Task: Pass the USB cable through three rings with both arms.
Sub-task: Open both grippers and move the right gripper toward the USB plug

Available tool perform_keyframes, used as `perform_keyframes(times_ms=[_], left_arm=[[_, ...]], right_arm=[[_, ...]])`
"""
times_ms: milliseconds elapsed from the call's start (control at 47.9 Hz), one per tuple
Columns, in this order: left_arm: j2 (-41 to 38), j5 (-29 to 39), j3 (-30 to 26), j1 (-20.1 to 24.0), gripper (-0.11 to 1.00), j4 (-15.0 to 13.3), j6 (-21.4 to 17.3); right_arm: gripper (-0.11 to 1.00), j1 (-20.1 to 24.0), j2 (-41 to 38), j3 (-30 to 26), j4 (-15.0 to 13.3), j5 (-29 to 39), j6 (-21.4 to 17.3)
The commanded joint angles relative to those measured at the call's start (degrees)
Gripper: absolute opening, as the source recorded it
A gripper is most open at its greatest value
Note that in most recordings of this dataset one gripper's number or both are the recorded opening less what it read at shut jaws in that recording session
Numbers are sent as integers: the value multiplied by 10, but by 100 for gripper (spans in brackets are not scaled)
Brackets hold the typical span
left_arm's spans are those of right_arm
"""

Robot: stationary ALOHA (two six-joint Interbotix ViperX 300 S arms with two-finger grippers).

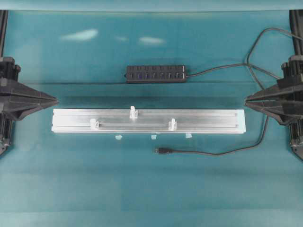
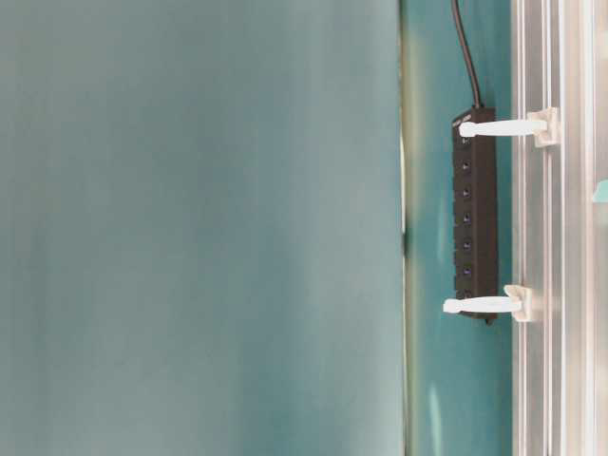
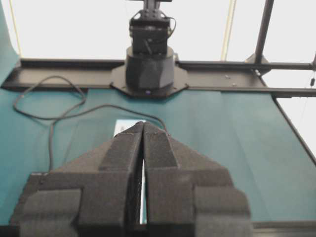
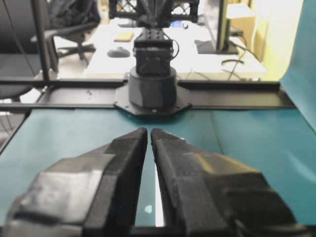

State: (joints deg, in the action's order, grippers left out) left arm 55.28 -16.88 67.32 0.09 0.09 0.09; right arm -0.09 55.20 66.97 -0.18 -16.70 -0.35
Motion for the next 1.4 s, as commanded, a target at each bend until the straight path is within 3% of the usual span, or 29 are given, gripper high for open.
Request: perform_keyframes(times_ms=[0, 146, 292, 501, 647, 814, 897, 1043, 1085, 1168, 1377], left_arm=[[-39, 10, -37, 5, 1, 5, 11], [-86, 45, -72, 6, -1, 4, 15], [-111, 66, -98, 6, -1, 5, 14], [-92, 74, -105, 6, -1, 5, 17], [-84, 78, -107, 8, -1, 5, 17], [-86, 96, -117, 9, 0, 5, 23], [-89, 113, -123, 9, 9, 5, 33], [-96, 130, -128, 9, 49, 5, 41], [-98, 132, -128, 9, 62, 5, 41], [-104, 139, -128, 9, 85, 5, 37], [-113, 167, -131, 9, 82, 6, 32]], right_arm=[[0, 1, -7, -6, 4, -4, -3], [-9, 4, -21, -18, 11, 12, -31], [-11, 4, -42, -40, 11, 63, -65], [-10, -2, -69, -80, 8, 141, -65], [-6, -4, -83, -92, 8, 178, -65], [13, -4, -99, -107, 8, 213, -65], [31, -4, -108, -113, 7, 215, -66], [71, -4, -131, -119, 7, 221, -66], [77, -4, -138, -120, 7, 222, -65], [79, -4, -153, -125, 7, 225, -65], [80, -3, -187, -139, 5, 238, -63]])
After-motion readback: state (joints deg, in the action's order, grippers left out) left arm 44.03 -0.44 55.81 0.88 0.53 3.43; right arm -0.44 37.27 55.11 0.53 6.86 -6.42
